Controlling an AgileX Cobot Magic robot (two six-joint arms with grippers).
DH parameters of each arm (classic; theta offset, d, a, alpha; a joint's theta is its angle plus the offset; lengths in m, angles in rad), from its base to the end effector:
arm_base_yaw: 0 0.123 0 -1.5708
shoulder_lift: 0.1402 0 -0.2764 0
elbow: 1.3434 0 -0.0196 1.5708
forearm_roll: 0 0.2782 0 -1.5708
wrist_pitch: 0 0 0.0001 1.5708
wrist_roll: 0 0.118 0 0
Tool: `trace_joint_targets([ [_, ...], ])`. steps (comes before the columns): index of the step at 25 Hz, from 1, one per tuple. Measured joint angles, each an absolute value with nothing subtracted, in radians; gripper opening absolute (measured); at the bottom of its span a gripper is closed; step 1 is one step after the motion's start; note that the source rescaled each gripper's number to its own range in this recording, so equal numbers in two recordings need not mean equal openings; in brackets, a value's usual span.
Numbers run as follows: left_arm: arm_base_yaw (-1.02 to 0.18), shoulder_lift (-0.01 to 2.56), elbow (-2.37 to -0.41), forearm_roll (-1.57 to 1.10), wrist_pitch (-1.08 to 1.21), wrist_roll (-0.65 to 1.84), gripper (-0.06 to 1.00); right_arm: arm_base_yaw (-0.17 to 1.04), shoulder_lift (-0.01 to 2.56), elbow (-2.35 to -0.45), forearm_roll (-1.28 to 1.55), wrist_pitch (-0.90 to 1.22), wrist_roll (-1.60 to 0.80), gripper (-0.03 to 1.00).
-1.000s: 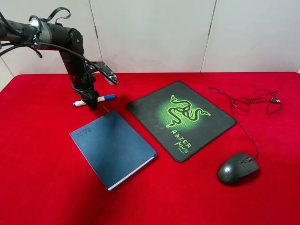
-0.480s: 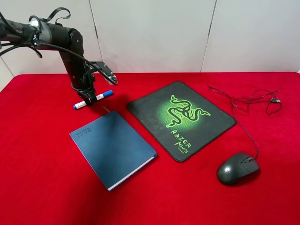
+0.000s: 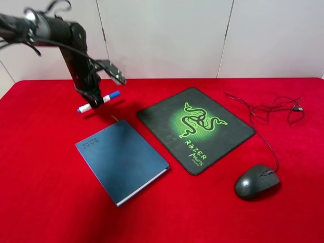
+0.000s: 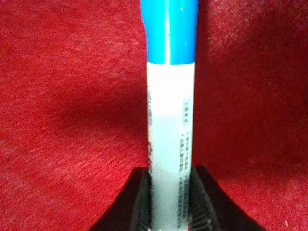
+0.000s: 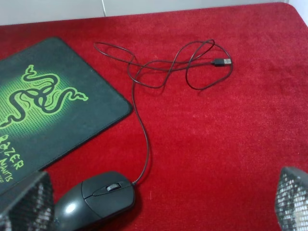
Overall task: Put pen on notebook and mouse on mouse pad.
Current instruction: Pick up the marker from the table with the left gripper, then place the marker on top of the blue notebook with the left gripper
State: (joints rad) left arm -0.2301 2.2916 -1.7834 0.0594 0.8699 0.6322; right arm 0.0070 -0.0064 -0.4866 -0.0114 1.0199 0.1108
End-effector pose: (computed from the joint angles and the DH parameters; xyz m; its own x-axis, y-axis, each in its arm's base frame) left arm 0.4921 -0.1098 0.0940 -0.5990 0.7779 -0.1900 0.7503 0.6281 0.2063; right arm 0.0547 -0.0008 0.2785 -0.4231 0.1017 -0.9004 0.0463 0.9948 0.0906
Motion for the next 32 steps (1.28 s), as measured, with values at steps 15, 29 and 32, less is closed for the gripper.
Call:
trace_joint_targets([
  [15, -0.276, 2.012, -1.783, -0.063, 1.104, 0.555, 0.00, 0.007, -0.006, -0.487, -0.011, 1.020, 0.111, 1.00],
  [29, -0.434, 1.915, -1.577, 0.000, 1.158, 0.330, 0.00, 0.007, -0.006, -0.487, -0.011, 1.020, 0.111, 1.00],
  [32, -0.473, 1.899, -1.523, 0.005, 1.153, 0.298, 0.00, 0.007, -0.006, -0.487, -0.011, 1.020, 0.111, 1.00],
])
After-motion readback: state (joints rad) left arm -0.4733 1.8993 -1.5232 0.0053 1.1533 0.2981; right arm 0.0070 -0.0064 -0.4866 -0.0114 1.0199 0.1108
